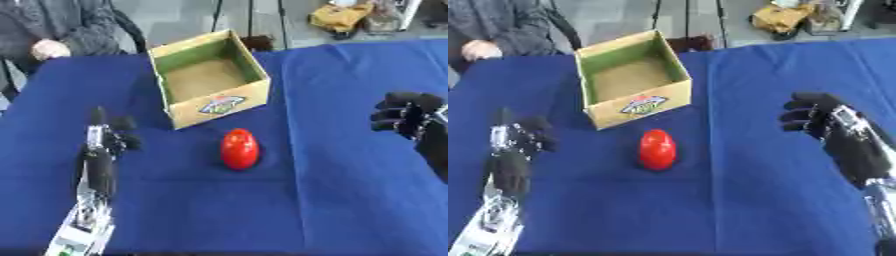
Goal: Pick up objects on the table and place them in the box.
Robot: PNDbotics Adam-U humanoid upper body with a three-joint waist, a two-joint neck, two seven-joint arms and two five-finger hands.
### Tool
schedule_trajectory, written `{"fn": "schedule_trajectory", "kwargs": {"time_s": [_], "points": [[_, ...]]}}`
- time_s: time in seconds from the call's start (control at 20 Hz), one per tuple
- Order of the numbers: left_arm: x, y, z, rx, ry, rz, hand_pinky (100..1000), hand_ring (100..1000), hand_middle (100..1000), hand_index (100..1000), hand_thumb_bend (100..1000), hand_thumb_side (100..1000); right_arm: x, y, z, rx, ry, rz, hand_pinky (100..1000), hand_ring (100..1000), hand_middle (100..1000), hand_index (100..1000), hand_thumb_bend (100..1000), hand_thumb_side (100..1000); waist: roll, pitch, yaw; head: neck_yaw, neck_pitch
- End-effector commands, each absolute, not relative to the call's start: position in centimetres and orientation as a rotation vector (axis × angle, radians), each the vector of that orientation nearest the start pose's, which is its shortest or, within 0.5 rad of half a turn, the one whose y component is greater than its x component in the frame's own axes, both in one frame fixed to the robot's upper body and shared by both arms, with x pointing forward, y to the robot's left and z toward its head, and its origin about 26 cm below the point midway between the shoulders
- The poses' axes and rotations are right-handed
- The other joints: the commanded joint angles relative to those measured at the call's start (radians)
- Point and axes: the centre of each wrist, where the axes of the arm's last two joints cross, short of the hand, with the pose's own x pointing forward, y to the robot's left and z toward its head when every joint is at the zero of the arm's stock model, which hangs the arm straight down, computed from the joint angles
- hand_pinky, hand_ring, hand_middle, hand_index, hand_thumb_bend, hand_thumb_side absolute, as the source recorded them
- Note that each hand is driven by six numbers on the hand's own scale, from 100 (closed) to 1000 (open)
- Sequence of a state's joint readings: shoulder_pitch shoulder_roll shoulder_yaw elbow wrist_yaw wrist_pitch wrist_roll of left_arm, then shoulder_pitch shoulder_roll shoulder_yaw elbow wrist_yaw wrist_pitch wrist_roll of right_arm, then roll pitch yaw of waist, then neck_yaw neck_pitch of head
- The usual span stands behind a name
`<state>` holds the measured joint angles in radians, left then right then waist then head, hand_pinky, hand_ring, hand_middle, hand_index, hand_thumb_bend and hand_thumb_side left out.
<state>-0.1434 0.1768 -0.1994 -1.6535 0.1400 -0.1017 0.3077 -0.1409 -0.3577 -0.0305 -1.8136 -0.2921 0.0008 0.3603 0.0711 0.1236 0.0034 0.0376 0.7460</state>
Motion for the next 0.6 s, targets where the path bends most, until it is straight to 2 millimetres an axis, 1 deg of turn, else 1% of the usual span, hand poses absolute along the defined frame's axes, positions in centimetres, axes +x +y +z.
{"fn": "schedule_trajectory", "kwargs": {"time_s": [0.05,0.4,0.6], "points": [[30.6,21.75,5.52,0.035,-1.883,0.032,487,496,554,666,475,1000,30.04,-30.61,12.85,0.248,-1.922,0.5,728,736,715,820,114,808,-0.004,-0.011,0.0,0.001,-0.002],[30.64,21.72,5.63,0.035,-1.886,0.027,487,496,555,666,478,994,30.04,-30.62,12.85,0.247,-1.922,0.5,729,736,715,821,115,808,-0.004,-0.011,0.001,0.002,-0.002],[31.01,21.59,6.22,0.049,-1.898,-0.016,487,500,561,668,516,933,30.03,-30.63,12.82,0.247,-1.92,0.502,729,736,715,821,116,808,-0.003,-0.012,0.0,-0.002,-0.003]]}}
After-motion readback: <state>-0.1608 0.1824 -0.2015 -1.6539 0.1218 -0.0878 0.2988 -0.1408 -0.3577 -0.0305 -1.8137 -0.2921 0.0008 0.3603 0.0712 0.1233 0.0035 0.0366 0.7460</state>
